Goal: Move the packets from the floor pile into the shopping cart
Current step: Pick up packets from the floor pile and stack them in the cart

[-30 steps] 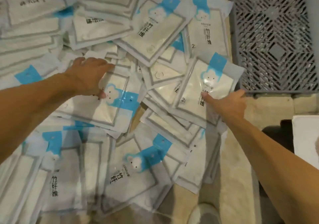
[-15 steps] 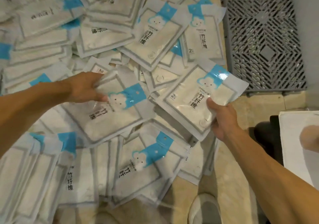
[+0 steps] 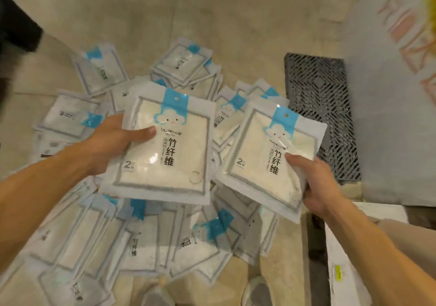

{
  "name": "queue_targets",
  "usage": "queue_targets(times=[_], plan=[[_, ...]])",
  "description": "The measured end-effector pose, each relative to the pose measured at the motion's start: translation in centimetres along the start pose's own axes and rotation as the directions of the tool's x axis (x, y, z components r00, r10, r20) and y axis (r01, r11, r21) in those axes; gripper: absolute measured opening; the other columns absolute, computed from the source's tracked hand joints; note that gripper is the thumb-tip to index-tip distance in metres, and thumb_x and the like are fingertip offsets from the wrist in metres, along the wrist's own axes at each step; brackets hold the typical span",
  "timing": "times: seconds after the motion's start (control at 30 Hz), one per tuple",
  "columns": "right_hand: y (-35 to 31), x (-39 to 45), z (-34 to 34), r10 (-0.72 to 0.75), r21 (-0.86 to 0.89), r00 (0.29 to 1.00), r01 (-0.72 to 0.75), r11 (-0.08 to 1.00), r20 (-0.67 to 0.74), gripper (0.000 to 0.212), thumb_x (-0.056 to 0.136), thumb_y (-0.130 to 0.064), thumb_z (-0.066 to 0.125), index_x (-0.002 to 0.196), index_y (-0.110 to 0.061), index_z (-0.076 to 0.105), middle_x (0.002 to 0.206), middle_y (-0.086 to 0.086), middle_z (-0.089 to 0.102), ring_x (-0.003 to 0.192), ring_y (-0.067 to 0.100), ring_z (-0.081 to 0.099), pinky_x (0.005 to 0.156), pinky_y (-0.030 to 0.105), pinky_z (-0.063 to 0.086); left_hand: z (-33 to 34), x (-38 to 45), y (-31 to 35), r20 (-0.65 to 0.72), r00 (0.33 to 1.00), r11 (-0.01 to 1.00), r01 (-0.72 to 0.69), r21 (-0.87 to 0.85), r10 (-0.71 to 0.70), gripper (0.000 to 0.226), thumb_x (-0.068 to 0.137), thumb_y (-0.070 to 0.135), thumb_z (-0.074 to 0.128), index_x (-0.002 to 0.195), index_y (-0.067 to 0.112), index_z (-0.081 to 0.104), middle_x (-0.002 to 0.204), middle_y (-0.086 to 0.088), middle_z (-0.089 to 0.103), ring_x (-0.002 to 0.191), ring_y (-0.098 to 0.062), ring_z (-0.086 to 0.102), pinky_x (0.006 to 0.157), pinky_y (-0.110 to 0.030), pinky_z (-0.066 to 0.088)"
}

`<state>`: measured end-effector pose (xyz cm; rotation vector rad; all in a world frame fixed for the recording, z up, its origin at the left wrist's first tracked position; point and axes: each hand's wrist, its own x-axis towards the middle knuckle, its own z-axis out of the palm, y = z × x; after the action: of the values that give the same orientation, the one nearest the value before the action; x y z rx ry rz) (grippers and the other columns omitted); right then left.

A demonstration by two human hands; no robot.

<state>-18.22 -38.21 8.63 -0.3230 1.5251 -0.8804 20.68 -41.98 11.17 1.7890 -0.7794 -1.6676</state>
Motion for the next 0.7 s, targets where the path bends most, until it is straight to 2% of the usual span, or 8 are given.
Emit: queue_targets(times=[0.1, 0.13, 0.23, 0.33, 0.43, 0.53, 0.6, 0.7], plan=[[-7.6, -4.9, 2.6, -0.015, -0.056, 0.998, 0.018, 0.998, 0.067, 0.033, 0.093, -0.003, 0.064, 0.125, -0.006, 0.068, 0.116, 0.015, 0.076, 0.104, 0.033, 0.075, 0.081, 0.045, 0.064, -2.1, -4.8, 6.6, 0.007, 1.0, 0.994, -0.029, -0.103, 0.03, 0.066, 0.06, 0.025, 0.089, 0.121, 0.011, 0.067, 0.107, -0.013, 0.077, 0.09, -0.031, 0.077, 0.062, -0.041, 0.063], [-10.3, -6.7, 3.7, -0.02, -0.065, 0.996, 0.026, 0.998, 0.09, 0.033, 0.093, -0.004, 0.064, 0.125, -0.005, 0.068, 0.116, 0.016, 0.076, 0.104, 0.034, 0.075, 0.08, 0.046, 0.064, -2.7, -6.7, 9.2, 0.008, 0.999, 0.991, -0.041, -0.13, 0.043, 0.067, 0.06, 0.025, 0.09, 0.121, 0.011, 0.067, 0.108, -0.015, 0.077, 0.091, -0.032, 0.076, 0.063, -0.042, 0.063], [-18.8, -13.2, 7.1, -0.038, -0.109, 0.986, 0.056, 0.993, 0.164, 0.031, 0.091, -0.007, 0.065, 0.122, -0.004, 0.069, 0.113, 0.019, 0.076, 0.094, 0.033, 0.077, 0.069, 0.044, 0.065, -4.8, -12.7, 16.7, -0.006, 0.995, 0.978, -0.096, -0.187, 0.097, 0.036, 0.083, 0.011, 0.071, 0.118, 0.012, 0.066, 0.107, -0.016, 0.077, 0.089, -0.033, 0.076, 0.062, -0.044, 0.063], [-27.1, -20.6, 10.4, -0.086, -0.167, 0.974, 0.122, 0.978, 0.211, 0.034, 0.089, -0.008, 0.068, 0.122, -0.002, 0.068, 0.109, 0.018, 0.077, 0.085, 0.03, 0.078, 0.061, 0.038, 0.064, -7.0, -19.1, 24.0, -0.043, 0.985, 0.959, -0.173, -0.225, 0.168, 0.042, 0.082, 0.011, 0.071, 0.124, 0.009, 0.065, 0.114, -0.018, 0.074, 0.098, -0.037, 0.074, 0.073, -0.051, 0.063], [-34.1, -28.4, 13.3, -0.13, -0.208, 0.964, 0.181, 0.961, 0.234, 0.032, 0.093, -0.007, 0.067, 0.124, -0.002, 0.069, 0.109, 0.016, 0.078, 0.083, 0.028, 0.079, 0.056, 0.035, 0.062, -9.1, -26.6, 30.6, -0.08, 0.971, 0.943, -0.237, -0.234, 0.225, 0.044, 0.076, 0.016, 0.076, 0.119, 0.009, 0.067, 0.113, -0.018, 0.075, 0.098, -0.036, 0.074, 0.078, -0.051, 0.062], [-39.5, -36.3, 16.3, -0.134, -0.236, 0.952, 0.201, 0.951, 0.274, 0.029, 0.092, -0.008, 0.069, 0.119, -0.001, 0.07, 0.105, 0.017, 0.078, 0.076, 0.028, 0.078, 0.054, 0.037, 0.062, -12.1, -34.6, 36.1, -0.116, 0.955, 0.923, -0.295, -0.248, 0.274, 0.063, 0.061, 0.025, 0.09, 0.118, 0.01, 0.068, 0.112, -0.017, 0.075, 0.1, -0.038, 0.073, 0.084, -0.056, 0.06], [-42.4, -41.6, 18.6, -0.135, -0.259, 0.94, 0.221, 0.94, 0.314, 0.027, 0.091, -0.009, 0.07, 0.117, 0.0, 0.07, 0.104, 0.018, 0.078, 0.072, 0.028, 0.078, 0.053, 0.038, 0.062, -14.5, -39.8, 38.7, -0.148, 0.938, 0.902, -0.344, -0.262, 0.314, 0.062, 0.068, 0.021, 0.083, 0.126, 0.012, 0.064, 0.116, -0.017, 0.074, 0.104, -0.039, 0.072, 0.091, -0.058, 0.056], [-45.5, -49.3, 22.2, -0.137, -0.287, 0.907, 0.265, 0.921, 0.398, 0.029, 0.091, -0.009, 0.071, 0.118, 0.002, 0.069, 0.104, 0.018, 0.078, 0.075, 0.028, 0.078, 0.053, 0.035, 0.061, -18.3, -47.3, 41.4, -0.221, 0.903, 0.866, -0.419, -0.272, 0.368, 0.051, 0.08, 0.013, 0.072, 0.129, 0.013, 0.062, 0.118, -0.017, 0.073, 0.104, -0.039, 0.072, 0.088, -0.059, 0.058]])
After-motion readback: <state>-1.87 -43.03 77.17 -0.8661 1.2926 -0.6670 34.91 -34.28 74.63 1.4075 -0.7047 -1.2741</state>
